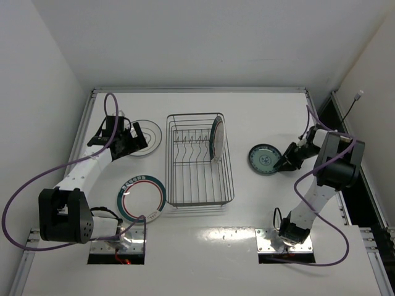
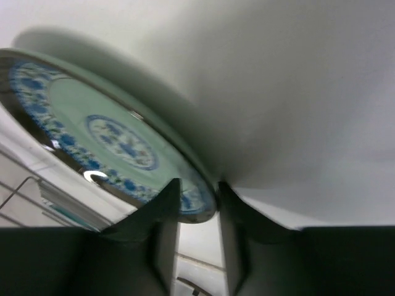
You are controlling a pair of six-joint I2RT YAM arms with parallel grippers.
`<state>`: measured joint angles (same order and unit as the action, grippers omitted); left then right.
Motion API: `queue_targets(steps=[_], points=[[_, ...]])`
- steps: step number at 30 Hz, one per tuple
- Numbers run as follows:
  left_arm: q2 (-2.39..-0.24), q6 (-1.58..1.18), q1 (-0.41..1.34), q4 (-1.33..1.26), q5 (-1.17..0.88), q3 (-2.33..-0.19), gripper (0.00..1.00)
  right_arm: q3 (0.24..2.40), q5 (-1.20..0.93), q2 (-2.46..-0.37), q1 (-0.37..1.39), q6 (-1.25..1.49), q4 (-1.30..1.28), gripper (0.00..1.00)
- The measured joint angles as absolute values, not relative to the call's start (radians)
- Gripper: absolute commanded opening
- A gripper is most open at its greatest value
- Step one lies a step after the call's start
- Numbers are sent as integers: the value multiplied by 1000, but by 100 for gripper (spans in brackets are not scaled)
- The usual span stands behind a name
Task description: Load the plates into the dish rack
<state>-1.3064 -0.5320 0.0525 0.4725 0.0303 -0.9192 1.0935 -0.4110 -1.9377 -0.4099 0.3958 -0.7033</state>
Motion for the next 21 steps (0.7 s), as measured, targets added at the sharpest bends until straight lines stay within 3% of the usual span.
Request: queue_targets(steps=[3,7,21], points=[[-1306,-532,52,472,30,-919,100,1079,-427,-1938,-409,396,-694,11],[-1307,-532,52,472,30,-919,100,1071,-459,-1938,-403,397,-681,1],[-1307,-532,52,472,30,-919,100,1068,-459,-1872,-375,400,-668,0]])
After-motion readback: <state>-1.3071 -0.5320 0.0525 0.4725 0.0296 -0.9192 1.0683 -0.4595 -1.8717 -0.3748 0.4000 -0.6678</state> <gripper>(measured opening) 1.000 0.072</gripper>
